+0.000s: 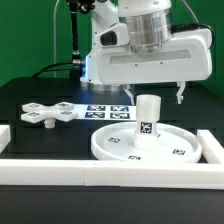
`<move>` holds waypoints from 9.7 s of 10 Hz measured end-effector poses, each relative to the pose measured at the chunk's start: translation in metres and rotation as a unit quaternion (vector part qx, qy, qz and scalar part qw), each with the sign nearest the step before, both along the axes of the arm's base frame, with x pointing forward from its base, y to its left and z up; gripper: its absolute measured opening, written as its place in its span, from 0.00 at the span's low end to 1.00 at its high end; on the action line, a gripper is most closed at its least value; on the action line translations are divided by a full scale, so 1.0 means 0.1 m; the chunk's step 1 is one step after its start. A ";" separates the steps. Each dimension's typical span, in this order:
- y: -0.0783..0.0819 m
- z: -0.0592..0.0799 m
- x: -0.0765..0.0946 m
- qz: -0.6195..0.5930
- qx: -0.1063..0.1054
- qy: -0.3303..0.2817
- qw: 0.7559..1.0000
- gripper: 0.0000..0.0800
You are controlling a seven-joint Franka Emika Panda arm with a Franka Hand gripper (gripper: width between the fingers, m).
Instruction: Assemble round table
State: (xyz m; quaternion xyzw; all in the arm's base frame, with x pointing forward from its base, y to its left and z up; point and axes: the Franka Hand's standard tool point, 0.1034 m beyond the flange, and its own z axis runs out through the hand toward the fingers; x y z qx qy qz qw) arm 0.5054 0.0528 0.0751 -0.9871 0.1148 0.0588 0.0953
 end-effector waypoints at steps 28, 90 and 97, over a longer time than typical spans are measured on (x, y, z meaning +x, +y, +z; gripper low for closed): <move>-1.83 -0.11 -0.58 0.071 -0.086 -0.083 0.990 0.81; -0.41 0.44 -0.15 0.020 -0.034 -0.037 0.999 0.56; -0.15 0.67 0.32 0.048 -0.032 -0.065 0.996 0.56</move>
Offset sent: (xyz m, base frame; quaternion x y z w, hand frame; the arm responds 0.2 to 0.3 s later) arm -0.0001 -0.0705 0.0139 0.0192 -0.0095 -0.0171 0.9996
